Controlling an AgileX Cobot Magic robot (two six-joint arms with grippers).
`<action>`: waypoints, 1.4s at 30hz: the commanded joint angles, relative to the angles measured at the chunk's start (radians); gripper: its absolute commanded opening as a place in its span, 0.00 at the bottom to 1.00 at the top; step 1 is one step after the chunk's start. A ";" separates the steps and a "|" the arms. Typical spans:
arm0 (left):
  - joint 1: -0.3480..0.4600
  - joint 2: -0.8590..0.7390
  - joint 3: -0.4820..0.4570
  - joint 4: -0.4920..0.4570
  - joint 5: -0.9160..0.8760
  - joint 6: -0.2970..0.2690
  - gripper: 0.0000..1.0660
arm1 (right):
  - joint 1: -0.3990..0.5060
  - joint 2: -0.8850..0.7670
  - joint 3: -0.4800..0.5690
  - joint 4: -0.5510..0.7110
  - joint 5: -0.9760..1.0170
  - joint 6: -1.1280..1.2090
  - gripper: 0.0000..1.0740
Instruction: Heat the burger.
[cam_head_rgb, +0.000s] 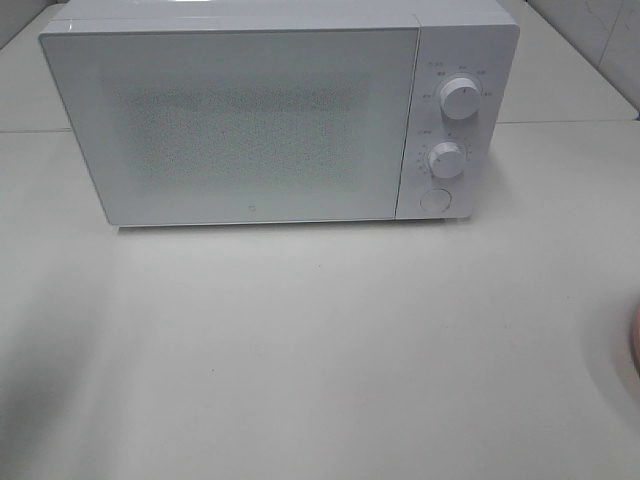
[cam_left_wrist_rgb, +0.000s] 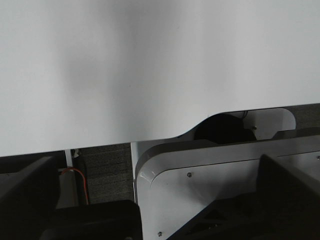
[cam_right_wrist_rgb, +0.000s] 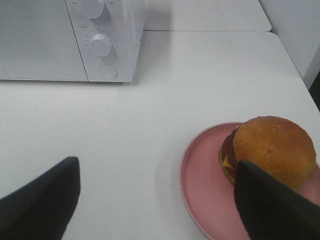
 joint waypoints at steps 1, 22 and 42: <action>0.003 -0.068 0.055 0.023 -0.013 -0.035 0.94 | -0.007 -0.034 0.002 0.002 -0.012 -0.010 0.71; 0.003 -0.745 0.120 0.080 -0.035 0.017 0.94 | -0.007 -0.034 0.002 0.002 -0.012 -0.010 0.71; 0.215 -1.123 0.120 0.080 -0.037 0.016 0.94 | -0.007 -0.034 0.002 0.002 -0.012 -0.010 0.71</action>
